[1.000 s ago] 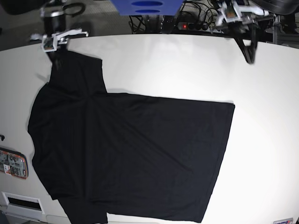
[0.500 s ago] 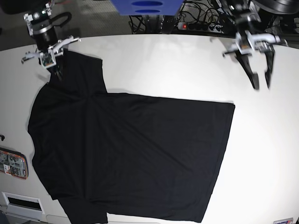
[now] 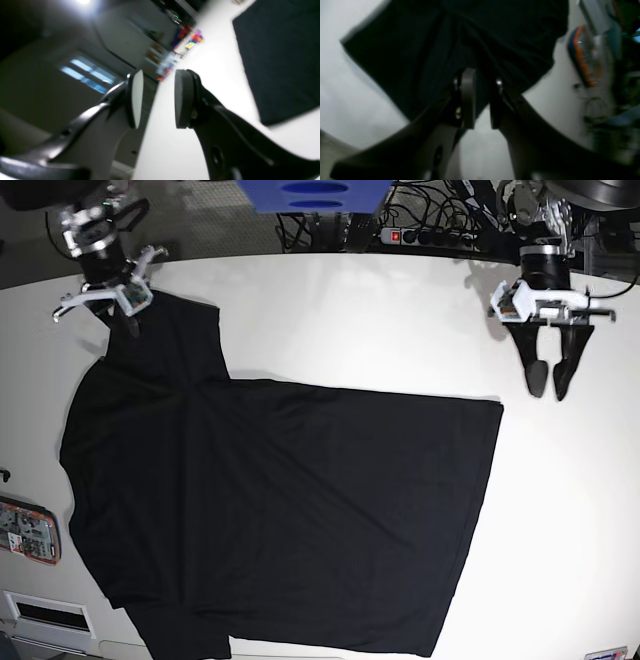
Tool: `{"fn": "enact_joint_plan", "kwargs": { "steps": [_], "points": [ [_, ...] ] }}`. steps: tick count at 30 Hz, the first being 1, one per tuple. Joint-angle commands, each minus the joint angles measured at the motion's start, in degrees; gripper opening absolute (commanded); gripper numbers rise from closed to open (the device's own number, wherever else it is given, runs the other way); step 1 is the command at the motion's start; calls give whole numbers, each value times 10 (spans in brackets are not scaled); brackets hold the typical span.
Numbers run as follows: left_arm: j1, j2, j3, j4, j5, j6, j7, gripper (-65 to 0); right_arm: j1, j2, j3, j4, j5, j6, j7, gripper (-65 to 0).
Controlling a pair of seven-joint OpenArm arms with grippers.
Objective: Fold the T-shirt properly
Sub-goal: 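Move right gripper to the shirt's shoulder corner and grasp it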
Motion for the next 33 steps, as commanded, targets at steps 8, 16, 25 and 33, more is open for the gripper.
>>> {"fn": "enact_joint_plan", "kwargs": {
  "steps": [8,16,25,33],
  "points": [
    [-6,-4,-1,8,2,-33,-8,-440,24,-36,-71,11,-113,-4,19,-553],
    [-7,-2,0,10,15,-35,70,-440,24,-38,-87,18,-112,103,7,-446],
    [-7,-1,1,8,61,-36,73,-440,24,-38,-84,18,-116,125,-22,-294],
    [-8,-1,38,9,144,-45,210,-440,17,-34,-89,17,-169,129,-90,-294]
  ]
}}
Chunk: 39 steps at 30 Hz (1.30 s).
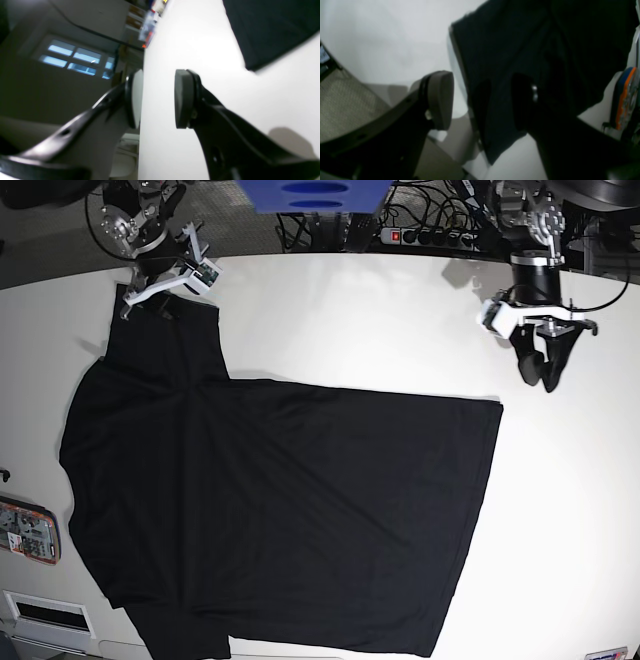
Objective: Fold the T-shirt properly
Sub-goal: 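Move right gripper to the shirt's shoulder corner and grasp it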
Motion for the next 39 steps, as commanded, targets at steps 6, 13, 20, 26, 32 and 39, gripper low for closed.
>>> {"fn": "enact_joint_plan", "kwargs": {
  "steps": [6,13,20,26,32,39],
  "points": [
    [-12,-3,14,8,20,12,0,-440,13,5,2,5,3,53,-31,-293],
    [-14,-3,14,7,20,12,0,-440,51,5,5,3,4,54,-32,-293],
    [-14,-3,14,6,17,12,0,-440,58,29,2,-9,3,119,-87,-295],
    [-14,-3,14,2,16,12,0,-440,61,40,2,-11,3,119,-100,-295],
    [-14,-3,14,-17,20,12,-2,-440,61,40,2,-29,0,119,-101,-296],
    [-14,-3,14,-17,20,12,-2,-440,101,38,2,-36,-1,119,-148,-296]
  ]
}}
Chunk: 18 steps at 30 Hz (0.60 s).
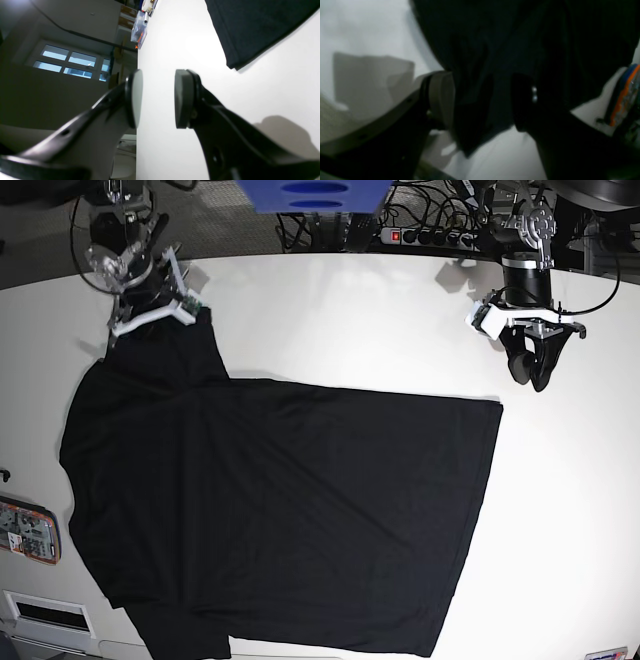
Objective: Fold the T-shirt properly
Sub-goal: 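Move right gripper to the shirt's shoulder corner and grasp it, then lower left gripper onto the opposite shoulder corner and grasp it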
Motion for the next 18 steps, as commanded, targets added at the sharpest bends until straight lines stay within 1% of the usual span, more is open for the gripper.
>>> {"fn": "enact_joint_plan", "kwargs": {
  "steps": [1,3,5,7,8,9,10,11,18],
  "points": [
    [2,-4,-2,10,6,12,-7,-440,11,5,0,-3,-11,9,-20,-296],
    [2,-4,-2,10,6,12,-6,-440,28,5,0,-3,-11,9,-22,-302],
    [2,-4,-2,10,6,12,-5,-440,31,5,0,-2,-11,9,-22,-346],
    [2,-4,-2,10,6,12,-5,-440,31,5,0,-2,-11,9,-22,-425],
    [2,-4,-2,10,6,12,-5,-440,31,5,0,0,-11,9,-22,-475],
    [2,-4,-2,10,6,12,-5,-440,31,5,0,0,-11,9,-22,-527],
    [2,-4,-2,10,6,12,-5,-442,31,5,0,0,-11,9,-22,-600],
    [2,-4,-2,10,6,12,-5,-443,31,5,0,0,-11,9,-23,-650],
    [-9,-4,-4,10,6,12,-5,-441,31,5,0,1,-10,9,-24,-650]
  ]
}}
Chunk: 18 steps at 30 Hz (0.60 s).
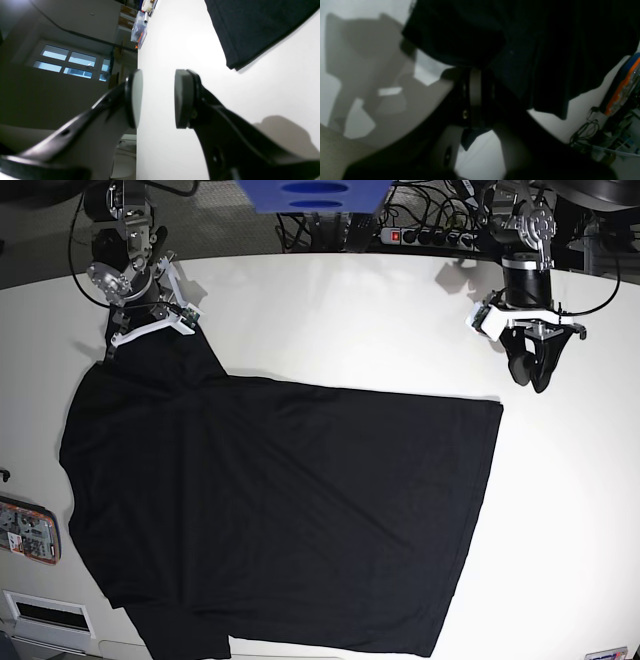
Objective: Fold the T-shirt properly
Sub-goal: 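Lower left gripper onto the opposite shoulder corner and grasp it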
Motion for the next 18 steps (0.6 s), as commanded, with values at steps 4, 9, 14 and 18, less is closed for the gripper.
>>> {"fn": "enact_joint_plan", "kwargs": {
  "steps": [4,9,14,18],
  "points": [
    [-29,-5,-5,9,1,12,-5,-430,1,5,2,10,0,-5,1,-650],
    [-66,-12,-3,-11,6,10,-5,-313,0,4,2,12,1,-5,3,-650],
    [-115,-70,27,-86,6,9,-4,-325,0,3,2,16,1,-5,3,-650],
    [-138,-131,103,-140,1,9,59,-322,0,3,2,19,1,-5,3,-650]
  ]
}}
